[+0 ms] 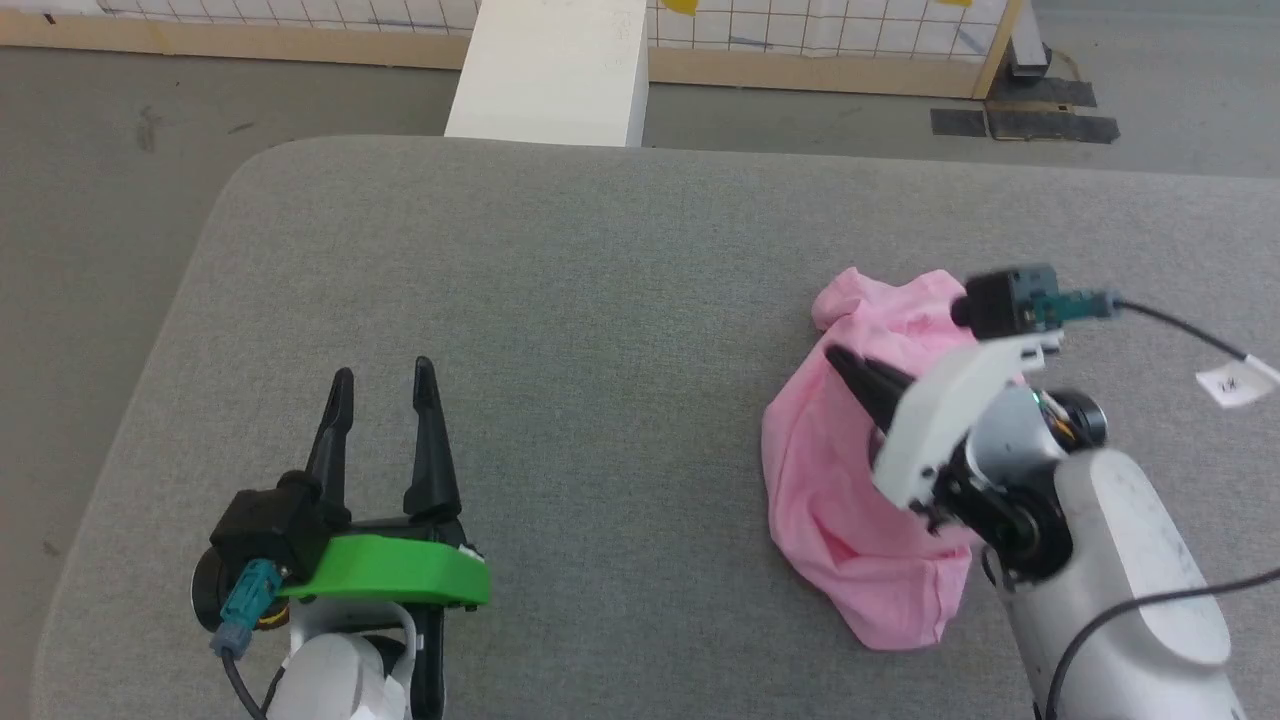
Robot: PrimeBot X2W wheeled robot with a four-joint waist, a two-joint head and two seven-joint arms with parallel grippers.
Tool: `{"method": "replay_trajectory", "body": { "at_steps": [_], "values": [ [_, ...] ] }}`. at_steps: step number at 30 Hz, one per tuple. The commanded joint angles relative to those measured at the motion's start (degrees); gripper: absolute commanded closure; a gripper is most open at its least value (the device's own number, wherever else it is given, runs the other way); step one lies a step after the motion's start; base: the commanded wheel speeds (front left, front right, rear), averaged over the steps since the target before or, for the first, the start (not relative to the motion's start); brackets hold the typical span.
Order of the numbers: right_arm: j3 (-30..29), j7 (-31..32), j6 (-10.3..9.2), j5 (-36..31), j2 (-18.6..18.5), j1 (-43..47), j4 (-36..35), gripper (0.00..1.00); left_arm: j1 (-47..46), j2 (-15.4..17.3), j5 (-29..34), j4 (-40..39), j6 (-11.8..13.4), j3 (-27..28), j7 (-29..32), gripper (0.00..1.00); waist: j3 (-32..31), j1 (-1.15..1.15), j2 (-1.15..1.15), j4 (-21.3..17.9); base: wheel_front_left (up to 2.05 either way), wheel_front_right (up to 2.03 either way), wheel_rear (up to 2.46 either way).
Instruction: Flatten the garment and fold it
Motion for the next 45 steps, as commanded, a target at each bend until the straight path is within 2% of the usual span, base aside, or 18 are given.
{"method": "replay_trajectory", "body": {
  "at_steps": [1,7,10,13,17,21,28,29,30,31,38,45],
  "values": [
    [1.32,-1.75,-0.08,1.71,0.02,-2.74,-0.94,1.00,0.09,-0.18,-0.43,-0.14,0.24,-0.10,-0.20,0.00,-0.04,0.00,0.00,-0.25,0.00,0.00,0.00],
    [6.64,-10.22,-0.08,8.90,0.02,-12.29,-3.47,1.00,-0.11,-0.19,-0.28,-0.21,0.05,-0.53,-0.20,0.00,-0.09,0.00,0.00,-0.81,0.00,0.00,0.00],
    [6.59,-14.60,-0.08,11.99,0.02,-16.20,-4.06,1.00,0.04,-0.19,-0.25,-0.05,-0.01,-0.70,-0.20,0.00,-0.38,0.00,0.00,-0.99,0.00,0.00,0.00],
    [4.40,-17.37,-0.08,12.26,0.02,-17.55,-3.53,1.00,0.19,-0.19,-0.28,0.03,-0.06,-0.87,-0.20,0.00,-0.73,0.00,0.00,-1.15,0.00,0.00,0.00],
    [-2.49,-17.09,-0.08,3.76,-0.23,-14.48,-0.84,1.00,0.38,-0.19,-0.41,-0.08,-0.15,-1.26,-0.20,0.00,-1.04,0.00,0.00,-1.47,0.00,0.00,0.00],
    [-11.90,-14.26,-0.08,-6.86,-2.32,-6.73,2.43,1.00,0.61,-0.19,-0.48,0.04,-0.28,-1.72,-0.20,0.00,-1.33,0.00,0.00,-1.86,0.00,0.00,0.00],
    [-23.38,-10.90,-0.08,-17.40,-2.96,5.24,3.73,1.00,0.44,-0.19,-0.17,0.20,-0.65,-1.97,-0.20,0.00,-0.97,0.00,0.00,-2.88,0.00,0.00,0.00],
    [-24.83,-11.32,-0.08,-18.46,-2.64,6.63,3.28,0.60,0.42,-0.19,-0.10,0.30,-0.73,-1.93,-0.20,0.00,-0.96,0.00,0.00,-3.13,0.00,0.00,0.00],
    [-25.80,-11.66,-0.08,-19.17,-2.37,7.68,2.96,0.06,0.44,-0.19,-0.03,0.40,-0.81,-1.88,-0.20,0.00,-0.99,0.00,0.00,-3.38,0.00,0.00,0.00],
    [-27.08,-12.01,-0.08,-19.62,-1.95,8.84,2.62,0.00,0.47,-0.19,0.09,0.50,-0.89,-1.83,-0.20,0.00,-1.03,0.00,0.00,-3.66,0.00,0.00,0.00],
    [-29.30,-17.50,-0.08,-19.81,-0.26,15.88,-2.89,0.00,0.41,-0.19,0.24,1.35,-1.32,-2.11,-0.20,0.00,-2.06,0.00,0.00,-5.07,0.00,0.00,0.00],
    [-22.32,-29.36,-0.08,-17.20,-0.01,23.73,-10.86,0.00,-0.18,-0.19,0.27,3.43,-2.26,-3.80,-0.20,0.00,-2.13,0.00,0.00,-6.57,0.00,0.00,0.00]
  ]
}}
